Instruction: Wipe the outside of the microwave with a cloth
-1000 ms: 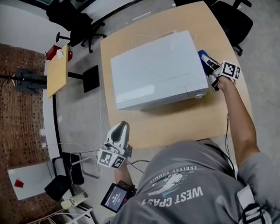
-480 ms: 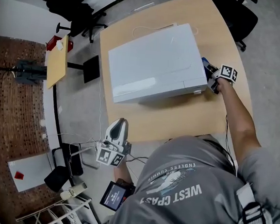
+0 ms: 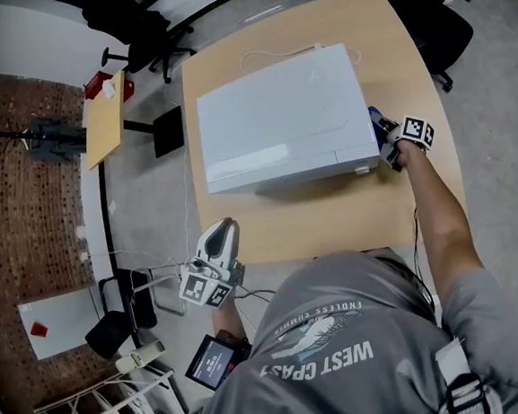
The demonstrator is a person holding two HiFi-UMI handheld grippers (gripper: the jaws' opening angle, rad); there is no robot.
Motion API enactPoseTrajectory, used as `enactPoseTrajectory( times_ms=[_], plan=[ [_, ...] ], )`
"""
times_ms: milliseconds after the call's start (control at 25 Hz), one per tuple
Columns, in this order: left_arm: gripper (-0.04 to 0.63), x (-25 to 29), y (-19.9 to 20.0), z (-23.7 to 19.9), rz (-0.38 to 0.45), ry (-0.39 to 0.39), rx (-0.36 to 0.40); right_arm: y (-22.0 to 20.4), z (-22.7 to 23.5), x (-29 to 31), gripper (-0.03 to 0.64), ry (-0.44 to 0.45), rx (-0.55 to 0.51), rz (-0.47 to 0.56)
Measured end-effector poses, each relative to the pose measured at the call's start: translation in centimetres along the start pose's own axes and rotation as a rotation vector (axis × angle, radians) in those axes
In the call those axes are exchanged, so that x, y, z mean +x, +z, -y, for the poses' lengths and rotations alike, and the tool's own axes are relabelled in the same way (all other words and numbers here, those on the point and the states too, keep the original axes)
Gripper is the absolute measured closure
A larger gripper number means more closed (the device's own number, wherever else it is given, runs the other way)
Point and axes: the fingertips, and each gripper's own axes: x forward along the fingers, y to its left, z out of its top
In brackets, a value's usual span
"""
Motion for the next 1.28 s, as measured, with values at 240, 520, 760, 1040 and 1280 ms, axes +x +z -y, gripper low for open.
enactPoseTrajectory(
  times_ms=[240, 520, 760, 1040, 1280],
  plan=[
    [0.536, -0.1, 0.0, 0.0, 0.004, 0.001, -0.003, 0.0, 0.1, -0.1, 0.488, 0.001, 0.011, 0.004],
    [0.537, -0.2, 0.1, 0.1, 0.008, 0.003, -0.004, 0.1, -0.5, 0.0, 0.488, -0.008, -0.008, -0.015],
    [0.537, -0.3, 0.2, 0.1, 0.016, 0.007, 0.003, 1.8, -4.0, -0.2, 0.488, 0.069, -0.037, 0.011],
    [0.537, 0.1, 1.4, 0.2, 0.051, 0.002, 0.022, 5.2, -12.5, -1.5, 0.488, 0.232, -0.117, 0.059],
    [0.537, 0.9, 2.7, 1.0, 0.070, -0.043, 0.057, 7.7, -20.4, -3.8, 0.488, 0.281, -0.282, 0.087]
  ],
)
